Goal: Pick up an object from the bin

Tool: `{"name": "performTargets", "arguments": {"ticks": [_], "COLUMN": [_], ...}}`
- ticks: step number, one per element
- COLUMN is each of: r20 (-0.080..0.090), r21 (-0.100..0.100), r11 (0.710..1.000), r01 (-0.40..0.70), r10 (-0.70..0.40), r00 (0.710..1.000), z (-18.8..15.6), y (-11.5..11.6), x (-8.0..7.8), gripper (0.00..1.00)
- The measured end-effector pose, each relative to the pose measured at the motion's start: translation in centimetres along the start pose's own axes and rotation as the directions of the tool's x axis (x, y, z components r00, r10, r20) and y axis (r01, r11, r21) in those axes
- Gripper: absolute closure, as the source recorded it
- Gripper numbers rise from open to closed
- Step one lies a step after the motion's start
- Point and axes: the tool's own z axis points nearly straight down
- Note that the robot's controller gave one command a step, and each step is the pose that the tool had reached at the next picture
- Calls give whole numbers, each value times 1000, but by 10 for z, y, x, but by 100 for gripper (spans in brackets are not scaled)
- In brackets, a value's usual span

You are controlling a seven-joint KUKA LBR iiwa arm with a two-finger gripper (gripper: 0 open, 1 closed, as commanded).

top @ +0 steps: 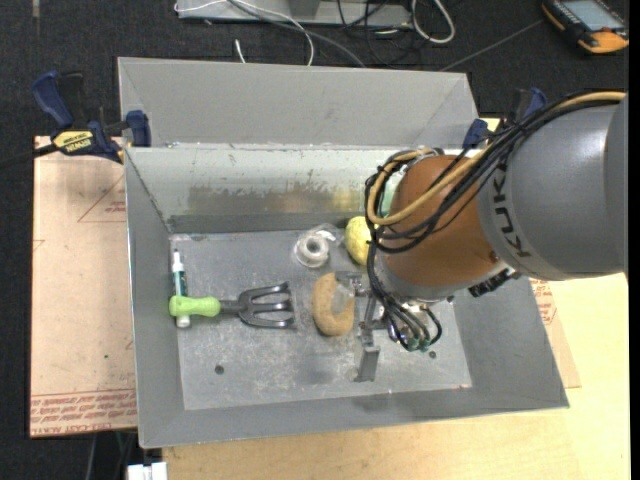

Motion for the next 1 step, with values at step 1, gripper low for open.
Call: {"name": "performTargets", "arguments": {"ticks": [1], "r20": [7], "r21": [0], "r11": [1000], "r01": [-2], "r10": [2], "r00": [1000], "z": [-4], "y": [0], "x": [-2], "gripper": [0]}}
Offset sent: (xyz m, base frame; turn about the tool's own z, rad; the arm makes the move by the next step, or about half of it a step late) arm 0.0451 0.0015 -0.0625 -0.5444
